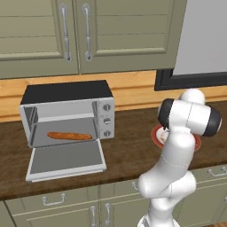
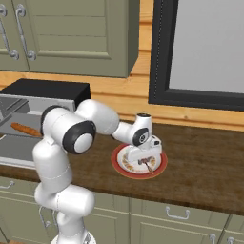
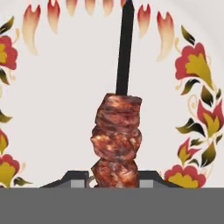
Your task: Pick up the kebab skewer and baguette bread, and place them inside the toaster oven. Close the toaster oven door and start by setting the timer.
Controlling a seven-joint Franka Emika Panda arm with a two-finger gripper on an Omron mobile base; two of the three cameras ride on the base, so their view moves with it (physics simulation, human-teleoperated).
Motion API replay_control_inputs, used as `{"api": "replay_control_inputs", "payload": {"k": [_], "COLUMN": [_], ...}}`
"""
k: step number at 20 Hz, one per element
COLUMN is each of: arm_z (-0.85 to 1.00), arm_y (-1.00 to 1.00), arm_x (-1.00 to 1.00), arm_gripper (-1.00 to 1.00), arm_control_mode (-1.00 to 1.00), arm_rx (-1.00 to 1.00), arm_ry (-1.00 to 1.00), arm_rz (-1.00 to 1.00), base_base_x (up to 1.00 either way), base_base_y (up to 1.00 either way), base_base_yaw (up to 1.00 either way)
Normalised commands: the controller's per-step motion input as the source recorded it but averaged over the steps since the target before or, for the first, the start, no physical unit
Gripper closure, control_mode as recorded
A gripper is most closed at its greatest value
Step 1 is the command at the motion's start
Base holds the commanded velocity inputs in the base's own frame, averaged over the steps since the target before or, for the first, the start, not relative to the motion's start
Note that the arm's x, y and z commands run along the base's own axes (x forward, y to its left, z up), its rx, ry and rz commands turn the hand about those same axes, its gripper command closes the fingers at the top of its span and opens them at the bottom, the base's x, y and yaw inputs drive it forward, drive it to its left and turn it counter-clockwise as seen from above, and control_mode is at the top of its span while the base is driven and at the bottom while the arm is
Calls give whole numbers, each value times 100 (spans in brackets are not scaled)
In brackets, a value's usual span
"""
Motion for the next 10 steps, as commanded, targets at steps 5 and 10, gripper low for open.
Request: {"api": "replay_control_inputs", "payload": {"k": [5,10], "arm_z": [72,100], "arm_y": [38,90], "arm_x": [-28,-71], "arm_gripper": [100,100], "arm_control_mode": [-100,-100], "arm_rx": [0,0], "arm_ry": [-5,-9], "arm_rz": [14,28], "base_base_x": [0,0], "base_base_y": [0,0], "base_base_yaw": [0,0]}}
